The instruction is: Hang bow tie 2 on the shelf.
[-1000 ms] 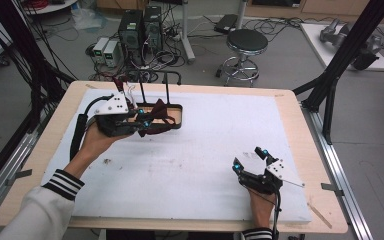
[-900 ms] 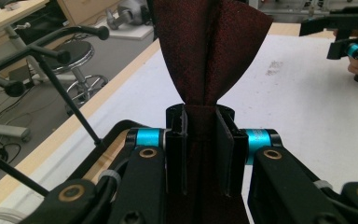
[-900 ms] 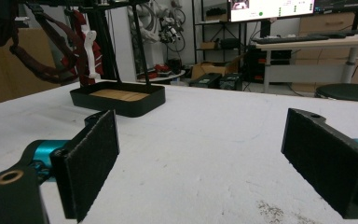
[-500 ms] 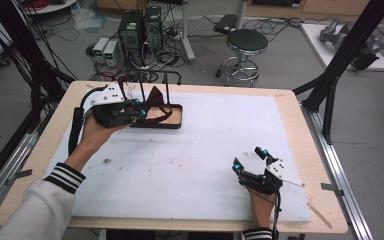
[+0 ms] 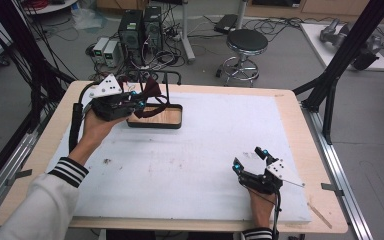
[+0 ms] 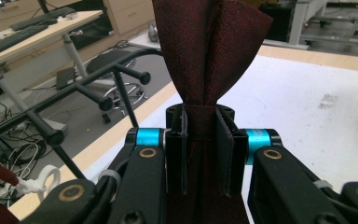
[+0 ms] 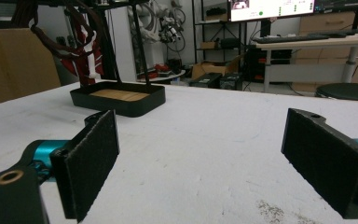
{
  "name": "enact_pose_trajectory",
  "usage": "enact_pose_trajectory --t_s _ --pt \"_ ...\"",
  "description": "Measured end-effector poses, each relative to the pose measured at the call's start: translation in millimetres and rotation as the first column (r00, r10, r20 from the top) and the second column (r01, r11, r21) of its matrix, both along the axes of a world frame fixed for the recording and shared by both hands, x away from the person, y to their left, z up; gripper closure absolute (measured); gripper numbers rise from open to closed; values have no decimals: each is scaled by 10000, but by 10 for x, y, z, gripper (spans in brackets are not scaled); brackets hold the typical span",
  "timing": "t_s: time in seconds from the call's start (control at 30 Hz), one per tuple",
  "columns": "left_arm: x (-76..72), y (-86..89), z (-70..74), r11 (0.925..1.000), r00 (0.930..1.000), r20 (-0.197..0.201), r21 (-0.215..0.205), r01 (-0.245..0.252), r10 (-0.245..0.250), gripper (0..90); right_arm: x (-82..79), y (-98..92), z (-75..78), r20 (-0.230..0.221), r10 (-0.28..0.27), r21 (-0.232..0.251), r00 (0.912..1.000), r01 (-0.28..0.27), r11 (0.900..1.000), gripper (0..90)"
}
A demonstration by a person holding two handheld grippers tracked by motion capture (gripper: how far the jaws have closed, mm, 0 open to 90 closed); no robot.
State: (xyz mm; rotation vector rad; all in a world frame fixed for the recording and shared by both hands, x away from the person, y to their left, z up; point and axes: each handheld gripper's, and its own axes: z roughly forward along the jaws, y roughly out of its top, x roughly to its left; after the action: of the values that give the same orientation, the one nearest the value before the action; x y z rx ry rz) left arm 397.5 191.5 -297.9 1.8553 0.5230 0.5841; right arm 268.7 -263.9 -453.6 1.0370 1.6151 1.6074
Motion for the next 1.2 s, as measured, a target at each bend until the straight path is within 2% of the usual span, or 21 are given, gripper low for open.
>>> enact_pose_trajectory --t_s 0.3,0.43,0.57,0.7,0.83,0.87,1.03,1.2 --pt "61 77 28 9990 9991 120 -206 -403 406 757 -1 6 0 -21 -14 -32 10000 14 10000 103" --pt "71 82 29 9982 9982 182 -168 -569 572 757 -1 5 0 -29 -8 -56 10000 8 10000 103" --pt "101 79 21 9965 9969 159 -351 -760 766 757 1 9 -1 24 -1 -64 10000 1 10000 103" --pt "145 29 -6 9909 9928 154 -661 -1173 1186 757 0 5 0 -16 -7 -67 10000 7 10000 103" --pt "175 -5 -35 9867 9909 23 -918 -1340 1348 757 0 5 0 -14 3 -57 10000 -3 10000 103" --pt "183 -11 -40 9873 9905 52 -818 -1365 1374 757 0 4 0 -26 0 -44 10000 0 10000 103" --pt "216 -25 -46 9811 9868 40 -1077 -1606 1620 757 2 1 1 -27 18 -31 10000 -18 10000 103" --pt "246 -33 18 9825 9861 189 -898 -1629 1652 757 5 -1 0 -23 28 -14 10000 -28 10000 103"
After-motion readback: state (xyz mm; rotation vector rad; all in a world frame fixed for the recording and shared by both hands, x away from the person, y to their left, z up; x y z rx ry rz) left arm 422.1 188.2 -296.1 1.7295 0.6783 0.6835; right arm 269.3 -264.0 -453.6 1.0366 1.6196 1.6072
